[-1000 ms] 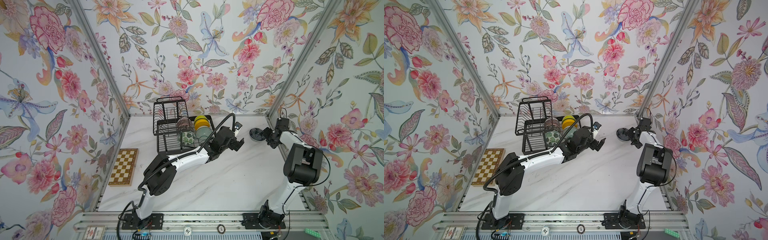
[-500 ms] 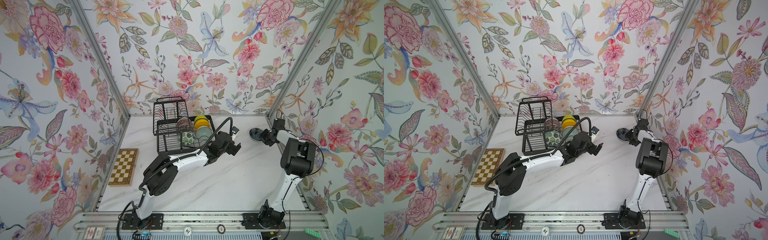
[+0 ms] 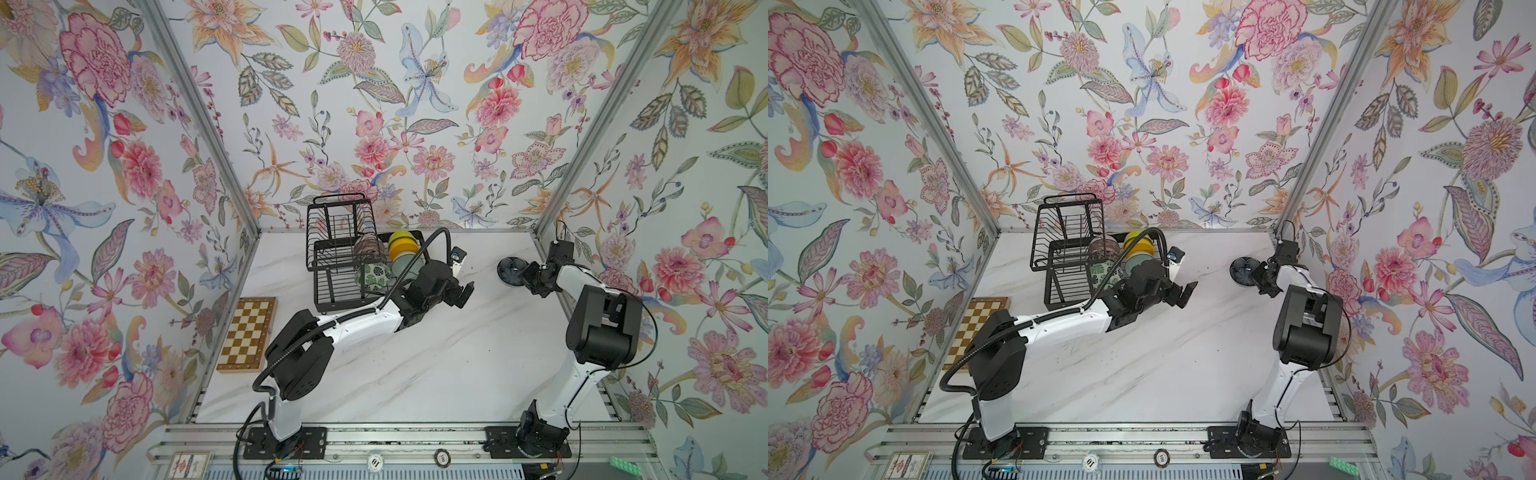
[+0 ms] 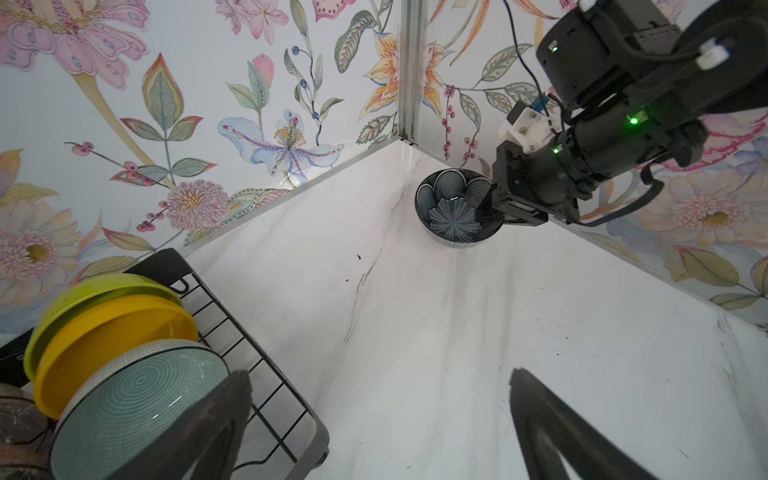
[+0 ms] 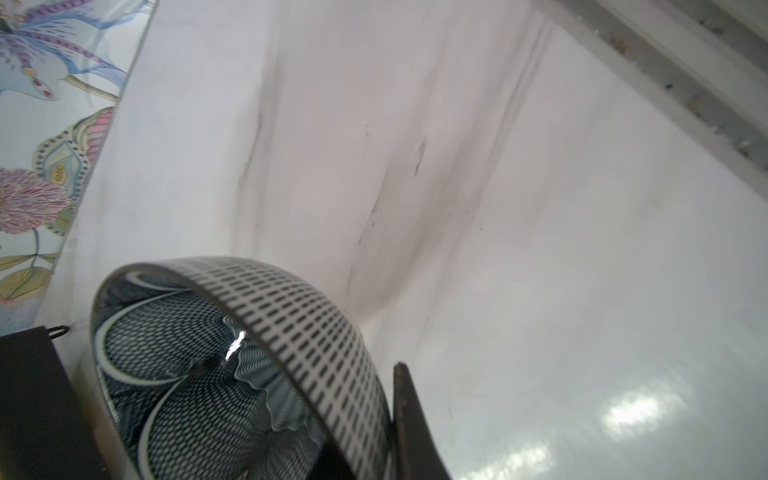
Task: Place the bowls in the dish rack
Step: 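Carry the patterned bowl to the left gripper while the left gripper grasps it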
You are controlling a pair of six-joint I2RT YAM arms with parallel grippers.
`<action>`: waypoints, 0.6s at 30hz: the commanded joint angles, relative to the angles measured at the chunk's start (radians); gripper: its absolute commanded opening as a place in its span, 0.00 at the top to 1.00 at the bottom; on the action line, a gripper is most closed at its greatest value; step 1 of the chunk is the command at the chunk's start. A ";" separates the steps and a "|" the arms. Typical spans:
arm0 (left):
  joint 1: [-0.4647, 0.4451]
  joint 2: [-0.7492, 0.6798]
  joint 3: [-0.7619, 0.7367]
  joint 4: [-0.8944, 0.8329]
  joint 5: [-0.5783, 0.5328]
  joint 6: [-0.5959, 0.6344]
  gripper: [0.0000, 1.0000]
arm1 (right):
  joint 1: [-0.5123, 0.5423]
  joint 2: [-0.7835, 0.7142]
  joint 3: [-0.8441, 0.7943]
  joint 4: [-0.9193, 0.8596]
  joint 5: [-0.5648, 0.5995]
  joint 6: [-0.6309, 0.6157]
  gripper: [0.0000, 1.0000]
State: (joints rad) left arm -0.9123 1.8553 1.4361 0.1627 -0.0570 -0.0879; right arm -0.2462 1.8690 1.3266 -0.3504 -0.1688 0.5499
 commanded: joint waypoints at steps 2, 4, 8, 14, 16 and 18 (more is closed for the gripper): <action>0.100 -0.120 -0.052 -0.021 0.102 -0.159 0.01 | 0.091 -0.188 -0.049 0.100 0.041 -0.052 1.00; 0.126 -0.152 -0.073 -0.025 0.134 -0.202 0.01 | 0.149 -0.260 -0.091 0.151 0.069 -0.068 1.00; 0.160 -0.205 -0.153 0.047 0.192 -0.318 0.01 | 0.275 -0.361 -0.170 0.256 0.142 -0.111 1.00; 0.187 -0.216 -0.242 0.142 0.173 -0.475 0.03 | 0.416 -0.444 -0.267 0.389 0.189 -0.081 1.00; 0.193 -0.211 -0.269 0.198 0.160 -0.523 0.04 | 0.466 -0.456 -0.283 0.420 0.199 -0.077 1.00; 0.192 -0.204 -0.278 0.231 0.157 -0.554 0.06 | 0.515 -0.458 -0.282 0.425 0.233 -0.081 1.00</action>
State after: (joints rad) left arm -0.7303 1.6493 1.1740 0.2947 0.1009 -0.5453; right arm 0.2230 1.4544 1.0451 -0.0460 0.0113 0.4633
